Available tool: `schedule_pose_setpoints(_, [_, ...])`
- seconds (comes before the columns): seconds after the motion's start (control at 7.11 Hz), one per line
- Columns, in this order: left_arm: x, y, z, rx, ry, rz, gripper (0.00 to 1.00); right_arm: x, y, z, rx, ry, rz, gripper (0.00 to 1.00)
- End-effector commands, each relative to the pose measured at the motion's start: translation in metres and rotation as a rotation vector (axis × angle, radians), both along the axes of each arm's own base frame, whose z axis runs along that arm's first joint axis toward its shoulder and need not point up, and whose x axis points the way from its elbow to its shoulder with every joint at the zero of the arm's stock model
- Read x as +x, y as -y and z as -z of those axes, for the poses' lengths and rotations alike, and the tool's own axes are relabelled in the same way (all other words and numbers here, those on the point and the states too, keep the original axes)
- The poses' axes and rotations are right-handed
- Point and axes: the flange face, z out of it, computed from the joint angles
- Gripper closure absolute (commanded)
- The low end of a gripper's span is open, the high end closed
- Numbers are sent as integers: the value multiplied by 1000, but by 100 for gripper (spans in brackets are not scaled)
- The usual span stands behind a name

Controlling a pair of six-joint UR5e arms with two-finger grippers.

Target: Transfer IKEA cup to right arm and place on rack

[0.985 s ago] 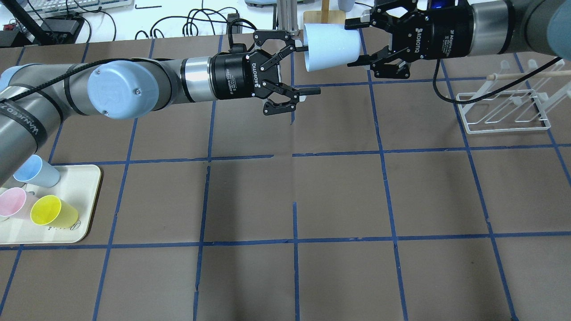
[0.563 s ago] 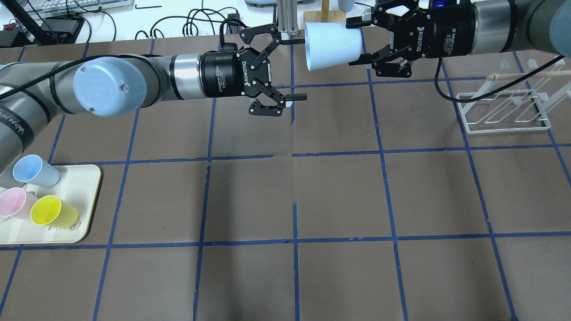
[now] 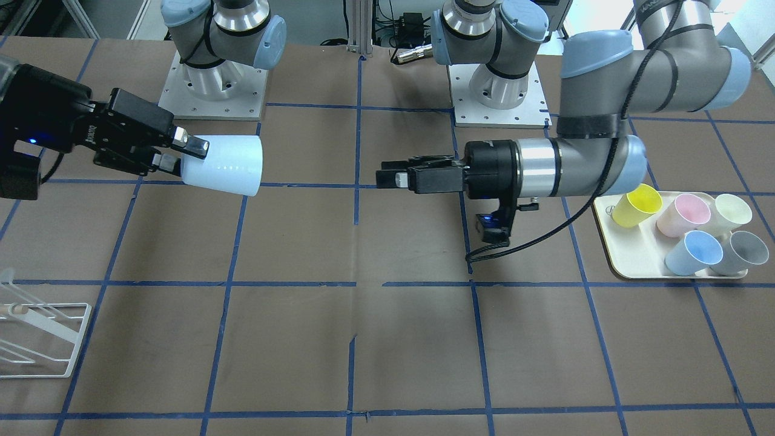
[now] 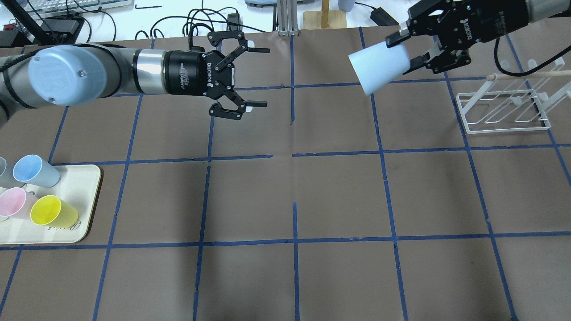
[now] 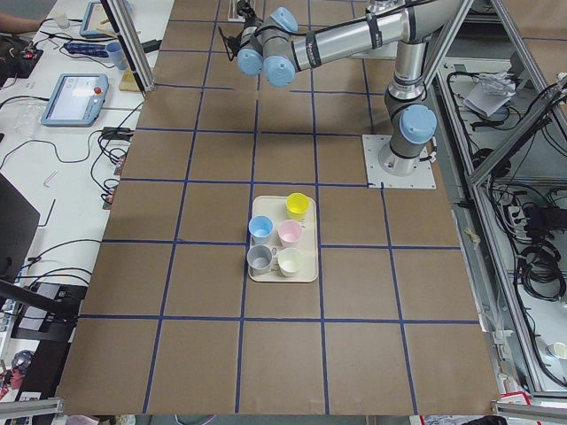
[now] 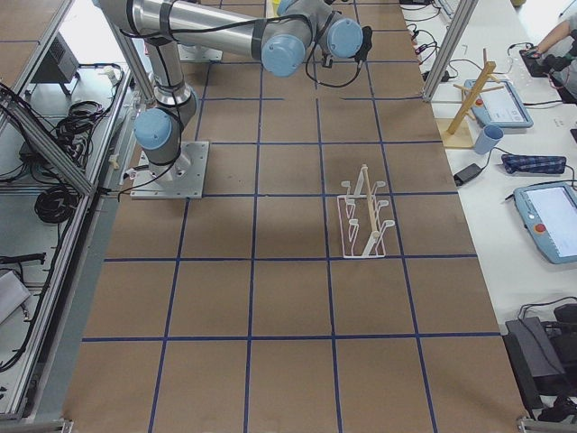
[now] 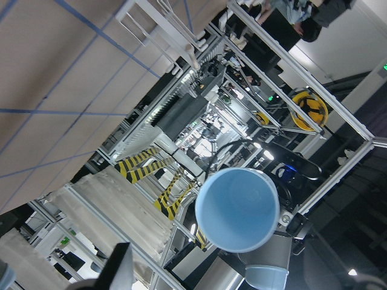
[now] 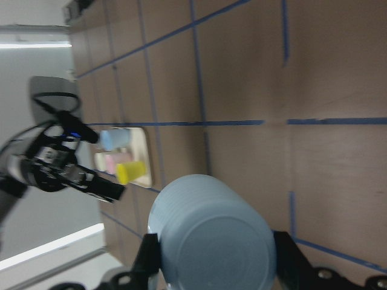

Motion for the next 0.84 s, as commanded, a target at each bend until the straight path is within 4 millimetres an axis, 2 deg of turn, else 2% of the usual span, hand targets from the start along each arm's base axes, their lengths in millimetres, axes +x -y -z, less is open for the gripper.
schedule_pose_setpoints(0.0, [90,12,-26,-54,343,136,0,-40,9,-9,-98,-451,-100,70])
schedule_pose_setpoints(0.14, [103,15,-48,-91,494,222,0,-61,14,-12,-133,-660,-118,72])
schedule_pose_setpoints(0.42, [121,14,-72,-136,776,386,0,-98,33,-8,-182,-987,-127,79])
schedule_pose_setpoints(0.56, [118,8,-81,-151,960,480,0,-111,50,4,-215,-1050,-107,81])
schedule_pose_setpoints(0.7, [98,-3,-94,-149,1069,523,0,-134,61,15,-227,-1084,-68,85])
